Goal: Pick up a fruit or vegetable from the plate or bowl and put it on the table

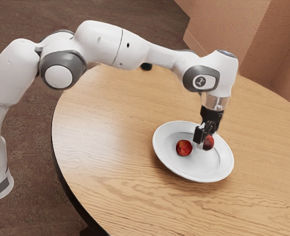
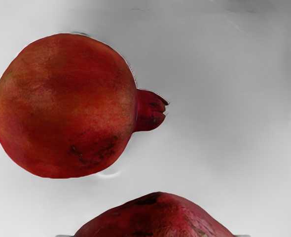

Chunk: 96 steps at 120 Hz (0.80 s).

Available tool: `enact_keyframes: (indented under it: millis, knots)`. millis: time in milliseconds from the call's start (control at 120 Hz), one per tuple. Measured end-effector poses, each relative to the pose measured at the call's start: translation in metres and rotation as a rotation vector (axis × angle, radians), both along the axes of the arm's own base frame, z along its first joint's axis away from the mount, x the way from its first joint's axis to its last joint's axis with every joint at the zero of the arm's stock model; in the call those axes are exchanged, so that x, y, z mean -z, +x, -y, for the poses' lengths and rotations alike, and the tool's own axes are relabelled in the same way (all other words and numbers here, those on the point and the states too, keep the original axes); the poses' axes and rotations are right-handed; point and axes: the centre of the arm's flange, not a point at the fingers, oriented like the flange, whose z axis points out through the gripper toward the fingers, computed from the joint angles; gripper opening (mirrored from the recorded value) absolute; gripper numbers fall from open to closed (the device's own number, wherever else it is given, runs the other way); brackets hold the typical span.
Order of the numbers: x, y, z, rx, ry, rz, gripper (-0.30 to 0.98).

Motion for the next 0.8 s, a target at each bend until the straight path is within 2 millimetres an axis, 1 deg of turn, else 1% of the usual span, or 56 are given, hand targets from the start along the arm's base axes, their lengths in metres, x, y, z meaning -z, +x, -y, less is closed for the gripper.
enact_keyframes:
  millis: [33,58,108,158,217,275,350,408,467,492,550,633,683,733,750,783,800]
  knots:
    - [-0.012,-0.002,-0.016,-0.022,0.011,0.015,0.35]
    - [-0.023,-0.006,-0.032,-0.045,0.021,0.027,0.35]
    - [-0.042,-0.012,-0.073,-0.106,0.041,0.044,0.36]
    - [-0.053,-0.018,-0.119,-0.172,0.050,0.052,0.36]
    - [-0.059,-0.024,-0.165,-0.236,0.055,0.053,0.36]
    - [-0.060,-0.029,-0.200,-0.283,0.054,0.050,0.36]
    - [-0.057,-0.036,-0.243,-0.343,0.038,0.044,0.35]
    - [-0.057,-0.042,-0.265,-0.370,0.030,0.043,0.36]
    - [-0.058,-0.045,-0.276,-0.379,0.026,0.043,0.36]
    - [-0.058,-0.046,-0.279,-0.379,0.027,0.043,0.42]
    - [-0.060,-0.049,-0.286,-0.379,0.031,0.046,0.51]
    - [-0.068,-0.053,-0.288,-0.365,0.032,0.060,0.59]
    - [-0.072,-0.058,-0.285,-0.353,0.031,0.063,0.62]
    - [-0.073,-0.070,-0.278,-0.334,0.037,0.051,0.64]
    - [-0.077,-0.072,-0.271,-0.321,0.041,0.054,0.64]
    - [-0.093,-0.077,-0.246,-0.275,0.058,0.068,0.65]
    - [-0.107,-0.080,-0.229,-0.244,0.066,0.081,0.66]
